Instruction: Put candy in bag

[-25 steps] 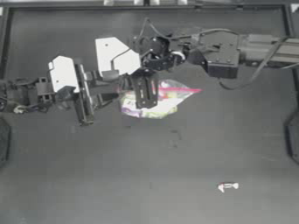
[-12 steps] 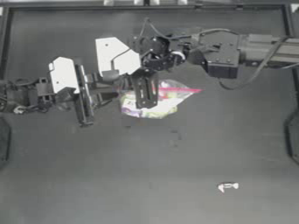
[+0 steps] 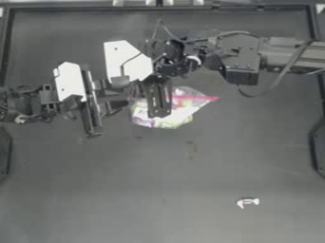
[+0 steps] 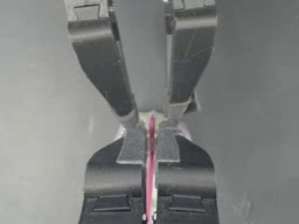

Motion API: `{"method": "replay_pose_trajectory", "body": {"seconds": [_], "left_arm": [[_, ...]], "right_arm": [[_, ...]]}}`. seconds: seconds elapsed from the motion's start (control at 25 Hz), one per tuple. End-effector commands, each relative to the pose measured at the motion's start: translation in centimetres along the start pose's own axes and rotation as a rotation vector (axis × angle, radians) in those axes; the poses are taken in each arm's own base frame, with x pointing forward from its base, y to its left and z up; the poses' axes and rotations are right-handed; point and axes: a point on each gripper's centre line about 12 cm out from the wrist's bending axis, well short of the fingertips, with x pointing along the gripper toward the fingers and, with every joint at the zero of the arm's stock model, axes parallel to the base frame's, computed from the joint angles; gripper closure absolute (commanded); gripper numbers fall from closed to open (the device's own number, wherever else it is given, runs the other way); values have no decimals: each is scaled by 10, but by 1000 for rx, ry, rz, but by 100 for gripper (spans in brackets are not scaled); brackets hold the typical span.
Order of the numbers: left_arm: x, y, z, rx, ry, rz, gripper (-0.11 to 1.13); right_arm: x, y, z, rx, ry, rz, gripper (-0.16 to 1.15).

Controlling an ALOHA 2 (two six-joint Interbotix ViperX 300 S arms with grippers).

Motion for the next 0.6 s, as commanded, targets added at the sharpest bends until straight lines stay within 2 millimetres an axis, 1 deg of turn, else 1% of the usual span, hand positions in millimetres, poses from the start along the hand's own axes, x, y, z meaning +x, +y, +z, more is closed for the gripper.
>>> {"method": "replay_pose_trajectory", "body": {"seconds": [0.04, 0.4, 0.6], "left_arm": [[-3, -1, 19, 6, -59, -3, 34], [-6, -1, 23, 8, -74, -3, 34], [-6, -1, 23, 20, -73, -3, 38]], "right_arm": [[-22, 0, 11, -5, -55, -15, 92], [-21, 0, 11, -3, -54, -13, 92], [-21, 0, 11, -3, -56, -13, 92]]}}
